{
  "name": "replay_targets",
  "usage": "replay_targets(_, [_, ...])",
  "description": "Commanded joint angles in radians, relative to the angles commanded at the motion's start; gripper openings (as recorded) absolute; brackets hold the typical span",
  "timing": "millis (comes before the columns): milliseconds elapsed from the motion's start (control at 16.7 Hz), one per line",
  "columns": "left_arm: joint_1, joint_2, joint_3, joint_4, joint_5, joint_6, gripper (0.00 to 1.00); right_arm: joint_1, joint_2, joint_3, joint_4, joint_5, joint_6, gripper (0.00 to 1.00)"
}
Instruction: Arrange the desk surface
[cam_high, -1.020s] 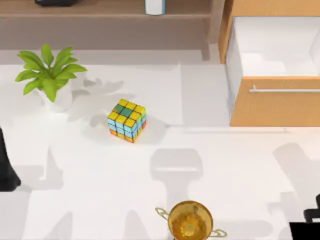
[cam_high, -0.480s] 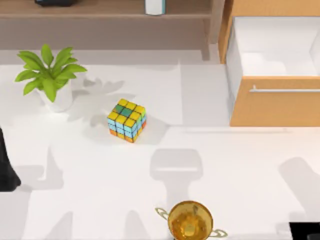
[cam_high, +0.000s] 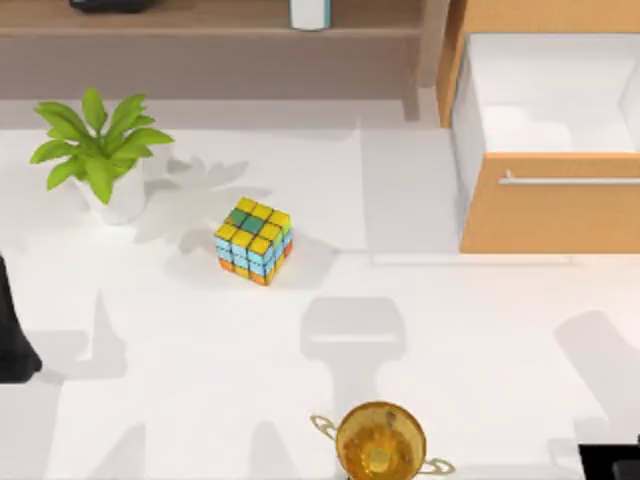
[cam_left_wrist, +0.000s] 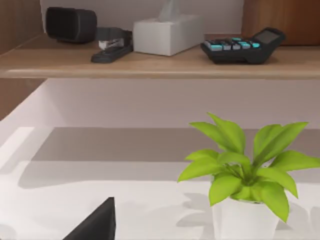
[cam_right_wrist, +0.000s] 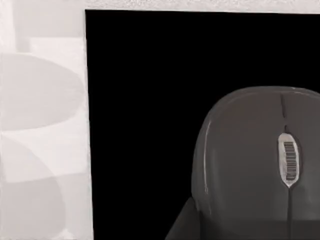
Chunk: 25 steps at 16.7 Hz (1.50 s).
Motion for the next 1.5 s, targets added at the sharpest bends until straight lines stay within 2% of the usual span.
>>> replay_targets(900, [0.000,0.000,0.000,0.000,0.000,0.000,1.00,0.003,-0.035,0.039,0.041,0.003,0.000,0.00])
replay_targets(1500, [0.000,0.000,0.000,0.000,0.000,0.000,1.00,0.001,0.013,-0.038,0.053,0.000,-0.004,0.00])
